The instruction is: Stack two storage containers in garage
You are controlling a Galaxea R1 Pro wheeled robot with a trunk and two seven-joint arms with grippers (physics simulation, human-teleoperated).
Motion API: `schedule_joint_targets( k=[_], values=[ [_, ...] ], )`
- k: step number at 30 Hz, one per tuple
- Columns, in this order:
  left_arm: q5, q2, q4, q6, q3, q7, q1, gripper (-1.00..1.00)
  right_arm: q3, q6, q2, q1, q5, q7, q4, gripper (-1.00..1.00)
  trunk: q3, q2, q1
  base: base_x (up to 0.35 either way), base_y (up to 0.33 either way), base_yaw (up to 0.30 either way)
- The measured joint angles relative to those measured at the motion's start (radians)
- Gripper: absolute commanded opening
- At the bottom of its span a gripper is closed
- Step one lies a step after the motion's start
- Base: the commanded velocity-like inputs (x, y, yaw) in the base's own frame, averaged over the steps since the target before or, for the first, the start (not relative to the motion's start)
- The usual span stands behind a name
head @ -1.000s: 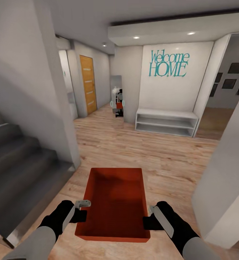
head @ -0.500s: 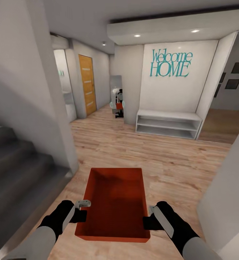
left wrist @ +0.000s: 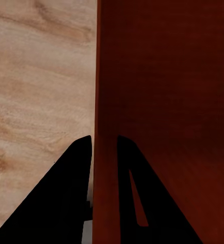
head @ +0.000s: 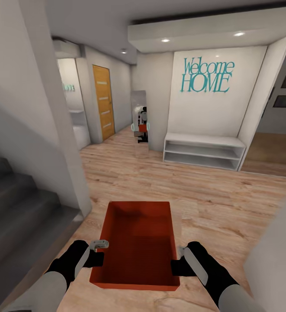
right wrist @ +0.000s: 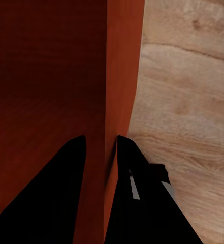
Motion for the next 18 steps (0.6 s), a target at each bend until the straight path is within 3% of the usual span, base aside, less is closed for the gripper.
schedule_joint_targets(
  k=[18],
  values=[
    [0.000, 0.000, 0.000, 0.000, 0.000, 0.000, 0.000, -1.00, 0.000, 0.000, 0.000, 0.000, -0.001, 0.000, 0.000, -1.00, 0.000, 0.000, 0.000, 0.328, 0.000, 0.000]
  ],
)
